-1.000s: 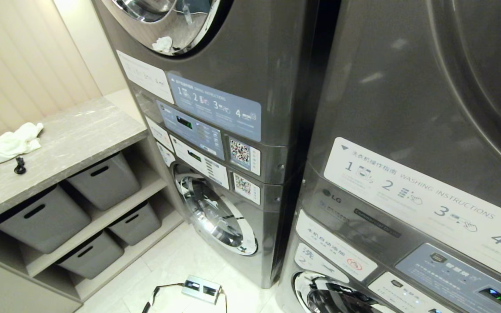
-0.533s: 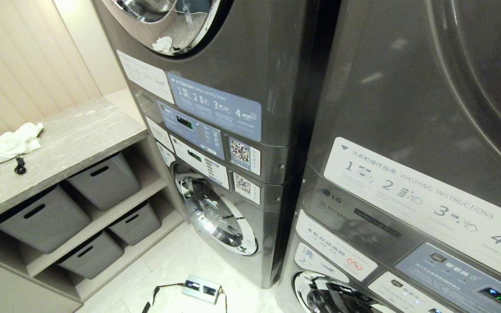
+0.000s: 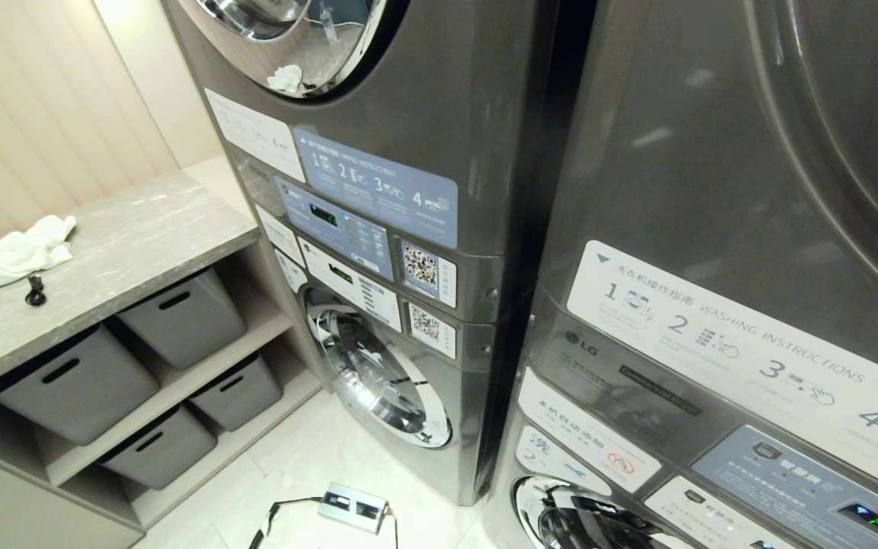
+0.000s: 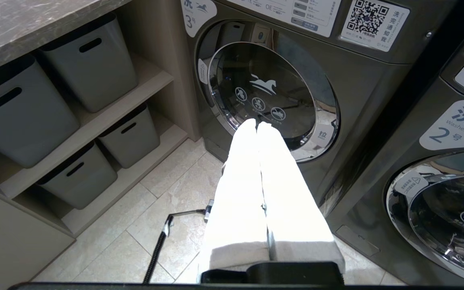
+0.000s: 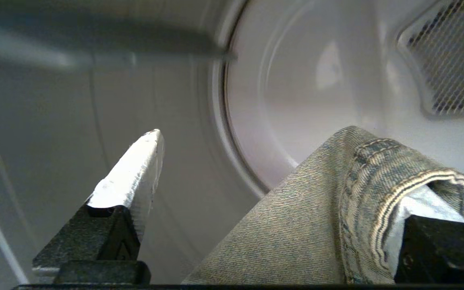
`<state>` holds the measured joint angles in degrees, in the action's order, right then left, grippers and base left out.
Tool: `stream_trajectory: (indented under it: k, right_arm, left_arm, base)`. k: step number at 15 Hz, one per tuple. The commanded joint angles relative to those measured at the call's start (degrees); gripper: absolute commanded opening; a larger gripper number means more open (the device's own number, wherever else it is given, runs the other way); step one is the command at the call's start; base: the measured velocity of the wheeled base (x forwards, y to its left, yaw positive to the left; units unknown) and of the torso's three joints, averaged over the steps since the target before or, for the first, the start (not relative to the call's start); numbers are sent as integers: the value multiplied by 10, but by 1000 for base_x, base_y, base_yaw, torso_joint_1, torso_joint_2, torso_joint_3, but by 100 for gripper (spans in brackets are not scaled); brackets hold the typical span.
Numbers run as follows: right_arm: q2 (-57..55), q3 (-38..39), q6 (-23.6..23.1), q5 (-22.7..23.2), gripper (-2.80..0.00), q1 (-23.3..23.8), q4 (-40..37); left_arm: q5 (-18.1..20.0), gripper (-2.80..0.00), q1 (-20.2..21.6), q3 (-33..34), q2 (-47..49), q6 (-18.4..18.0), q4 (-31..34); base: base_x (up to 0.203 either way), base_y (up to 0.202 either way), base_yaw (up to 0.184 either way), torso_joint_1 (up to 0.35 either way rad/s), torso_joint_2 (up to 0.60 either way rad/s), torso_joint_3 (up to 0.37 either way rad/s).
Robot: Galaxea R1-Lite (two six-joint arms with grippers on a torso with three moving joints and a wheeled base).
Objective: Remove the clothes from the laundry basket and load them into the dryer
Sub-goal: Put the clothes in the dryer
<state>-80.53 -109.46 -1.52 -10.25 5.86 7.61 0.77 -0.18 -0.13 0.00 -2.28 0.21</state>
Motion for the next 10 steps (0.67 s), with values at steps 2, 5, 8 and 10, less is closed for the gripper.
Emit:
stream_trajectory:
  k: [2, 5, 8, 10]
  right_arm:
    - [-15, 0, 0, 0, 0, 0, -7]
    - [-81, -25, 0, 3, 0, 22, -4]
    - [-121, -27, -5, -7, 0, 49, 74]
    - [-123, -26, 3, -18, 0, 87, 93]
  left_arm:
    - [0, -280, 0, 0, 0, 0, 0]
    - [-1, -280, 0, 0, 0, 0, -2]
    - [-1, -280, 0, 0, 0, 1, -2]
    - [-1, -280, 0, 0, 0, 1, -2]
  base:
    - [0, 0, 0, 0, 0, 0]
    - [0, 0, 0, 0, 0, 0]
    - [0, 0, 0, 0, 0, 0]
    - [0, 0, 0, 0, 0, 0]
